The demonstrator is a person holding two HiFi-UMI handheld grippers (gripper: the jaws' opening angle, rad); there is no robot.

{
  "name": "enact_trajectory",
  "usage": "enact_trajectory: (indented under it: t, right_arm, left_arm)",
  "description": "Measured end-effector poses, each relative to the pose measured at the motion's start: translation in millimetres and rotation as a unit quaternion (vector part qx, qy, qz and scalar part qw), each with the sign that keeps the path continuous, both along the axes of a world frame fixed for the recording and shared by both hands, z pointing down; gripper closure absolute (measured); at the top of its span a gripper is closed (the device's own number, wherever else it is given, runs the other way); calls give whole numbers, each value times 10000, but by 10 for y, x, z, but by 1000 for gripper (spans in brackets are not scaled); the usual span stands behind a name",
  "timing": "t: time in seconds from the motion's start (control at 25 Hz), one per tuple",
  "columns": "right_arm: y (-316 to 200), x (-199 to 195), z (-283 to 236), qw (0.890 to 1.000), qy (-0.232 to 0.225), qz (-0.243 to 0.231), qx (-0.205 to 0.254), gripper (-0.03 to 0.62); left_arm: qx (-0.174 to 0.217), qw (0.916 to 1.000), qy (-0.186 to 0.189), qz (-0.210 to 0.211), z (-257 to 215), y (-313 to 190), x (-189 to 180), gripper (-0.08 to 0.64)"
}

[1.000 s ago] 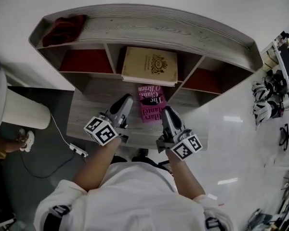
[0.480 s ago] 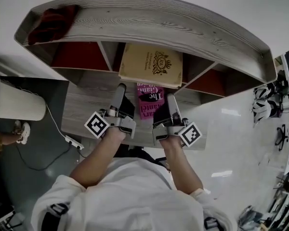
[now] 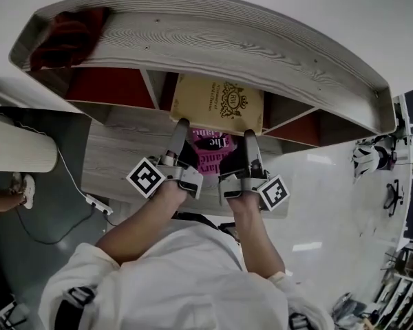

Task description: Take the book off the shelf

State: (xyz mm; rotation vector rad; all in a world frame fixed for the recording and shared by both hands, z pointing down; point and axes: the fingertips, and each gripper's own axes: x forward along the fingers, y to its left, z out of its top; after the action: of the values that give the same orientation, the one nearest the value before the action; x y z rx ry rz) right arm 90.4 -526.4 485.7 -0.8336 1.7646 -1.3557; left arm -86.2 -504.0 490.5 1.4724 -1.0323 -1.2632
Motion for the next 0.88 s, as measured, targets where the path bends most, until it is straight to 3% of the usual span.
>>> enact_trajectory:
  t: [0.88]
  right_arm:
    - [-172,-86,27,9992,61,97,-375,318]
  left_arm:
    - [-372,9986,351,151,37,-164,10,225]
